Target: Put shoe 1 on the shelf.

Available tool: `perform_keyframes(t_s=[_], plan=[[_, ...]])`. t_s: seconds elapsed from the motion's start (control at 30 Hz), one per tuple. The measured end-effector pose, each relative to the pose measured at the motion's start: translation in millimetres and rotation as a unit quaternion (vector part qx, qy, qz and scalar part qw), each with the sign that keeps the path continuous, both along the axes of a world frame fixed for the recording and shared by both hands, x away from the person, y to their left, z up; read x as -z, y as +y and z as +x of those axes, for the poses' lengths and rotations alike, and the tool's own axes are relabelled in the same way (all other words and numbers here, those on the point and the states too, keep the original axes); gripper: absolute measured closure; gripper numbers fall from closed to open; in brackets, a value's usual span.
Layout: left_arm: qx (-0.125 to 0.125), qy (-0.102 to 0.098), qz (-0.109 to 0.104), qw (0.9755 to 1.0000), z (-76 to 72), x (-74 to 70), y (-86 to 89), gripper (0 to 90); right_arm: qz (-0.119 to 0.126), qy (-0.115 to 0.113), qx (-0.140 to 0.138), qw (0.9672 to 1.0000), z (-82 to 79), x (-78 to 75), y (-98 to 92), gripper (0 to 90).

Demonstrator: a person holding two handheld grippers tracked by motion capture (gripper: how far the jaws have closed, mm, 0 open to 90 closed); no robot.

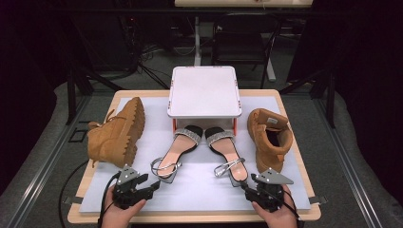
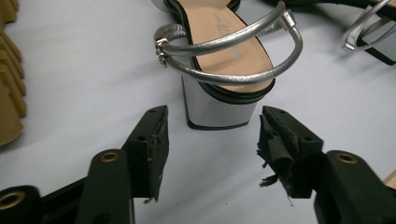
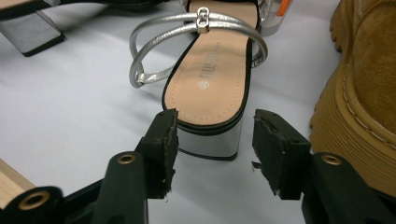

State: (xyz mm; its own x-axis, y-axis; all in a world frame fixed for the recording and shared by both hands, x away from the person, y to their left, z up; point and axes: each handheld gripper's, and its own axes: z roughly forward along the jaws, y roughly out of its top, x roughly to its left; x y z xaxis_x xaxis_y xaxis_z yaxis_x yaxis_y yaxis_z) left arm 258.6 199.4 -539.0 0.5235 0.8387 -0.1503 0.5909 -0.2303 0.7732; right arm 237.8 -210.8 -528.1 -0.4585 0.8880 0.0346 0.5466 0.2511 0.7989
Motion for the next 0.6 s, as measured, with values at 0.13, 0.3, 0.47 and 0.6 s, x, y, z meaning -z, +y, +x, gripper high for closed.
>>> perform_keyframes(t_s=[0.13,0.3,0.47,0.6], plan=[[0.005,0.005,-0.002,1.0000,3.1,4.8,-1.8,37.6,-0.003,0.000,-0.002,1.0000,1.2,4.5,-0.5,43.7],[0.006,0.005,-0.007,0.9999,7.6,7.2,-6.8,35.0,0.000,0.012,-0.008,0.9999,4.6,13.3,0.8,40.9],[0.015,-0.002,0.006,0.9999,14.0,11.7,-16.2,34.3,-0.003,0.021,-0.012,0.9997,9.0,18.7,2.7,40.5],[0.013,-0.006,0.008,0.9999,19.3,13.8,-22.2,33.1,-0.004,0.026,-0.015,0.9995,12.1,23.3,6.5,40.1]])
